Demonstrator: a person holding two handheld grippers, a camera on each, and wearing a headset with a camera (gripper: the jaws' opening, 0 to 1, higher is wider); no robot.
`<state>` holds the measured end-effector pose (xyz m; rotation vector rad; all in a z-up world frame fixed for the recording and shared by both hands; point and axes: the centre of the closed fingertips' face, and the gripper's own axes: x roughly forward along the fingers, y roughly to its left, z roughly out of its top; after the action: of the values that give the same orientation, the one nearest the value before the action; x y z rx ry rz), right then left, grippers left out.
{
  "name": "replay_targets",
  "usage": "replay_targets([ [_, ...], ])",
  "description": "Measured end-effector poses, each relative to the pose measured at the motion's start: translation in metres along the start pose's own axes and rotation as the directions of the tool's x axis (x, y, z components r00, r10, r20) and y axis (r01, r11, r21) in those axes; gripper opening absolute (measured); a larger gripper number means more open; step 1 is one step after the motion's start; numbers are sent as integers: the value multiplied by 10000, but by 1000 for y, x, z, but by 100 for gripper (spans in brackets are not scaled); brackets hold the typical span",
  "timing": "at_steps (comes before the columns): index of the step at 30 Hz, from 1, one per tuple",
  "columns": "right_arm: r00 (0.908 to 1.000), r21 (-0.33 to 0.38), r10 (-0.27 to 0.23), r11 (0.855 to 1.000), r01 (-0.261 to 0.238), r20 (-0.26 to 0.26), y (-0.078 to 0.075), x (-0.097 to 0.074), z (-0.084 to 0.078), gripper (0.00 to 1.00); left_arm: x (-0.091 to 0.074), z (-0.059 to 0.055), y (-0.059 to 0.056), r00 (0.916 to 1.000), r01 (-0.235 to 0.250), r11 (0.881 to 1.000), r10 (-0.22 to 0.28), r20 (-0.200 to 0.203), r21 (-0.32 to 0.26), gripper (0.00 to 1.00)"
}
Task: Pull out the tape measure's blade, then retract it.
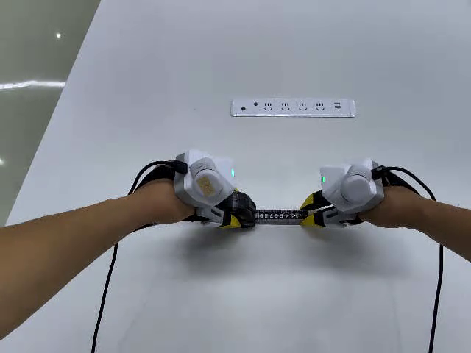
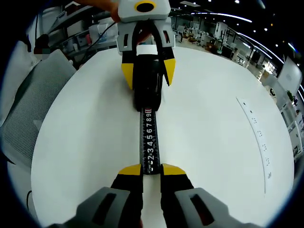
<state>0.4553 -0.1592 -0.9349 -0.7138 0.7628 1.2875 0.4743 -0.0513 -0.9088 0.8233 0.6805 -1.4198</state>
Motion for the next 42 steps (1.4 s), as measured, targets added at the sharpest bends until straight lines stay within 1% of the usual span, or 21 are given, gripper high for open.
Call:
replay_targets([
  [4,10000,8,-4,10000,4,-56,0,-4,-4,12,0,0,0,10000,12,10000,-12,-18,26,35],
  [6,10000,39,-16,10000,16,-88,-1,-5,-9,12,0,0,0,10000,14,10000,-14,-28,45,35],
  [18,9997,159,-89,9998,93,-248,2,-16,-20,12,0,0,-1,9999,20,10000,-20,-102,93,34],
  [19,9996,172,-98,9998,103,-254,0,-15,-24,12,0,0,-1,9999,21,10000,-20,-111,94,34],
  [26,9994,272,-143,9995,151,-323,0,-20,-34,12,0,0,-2,9999,56,9999,-55,-116,119,34],
  [29,9991,247,-164,9995,174,-380,2,-24,-34,12,0,0,-2,9999,48,9999,-46,-125,132,34],
  [42,9985,355,-176,9992,194,-514,2,-36,-48,12,1,-1,-2,9999,51,9999,-49,-159,161,34],
])
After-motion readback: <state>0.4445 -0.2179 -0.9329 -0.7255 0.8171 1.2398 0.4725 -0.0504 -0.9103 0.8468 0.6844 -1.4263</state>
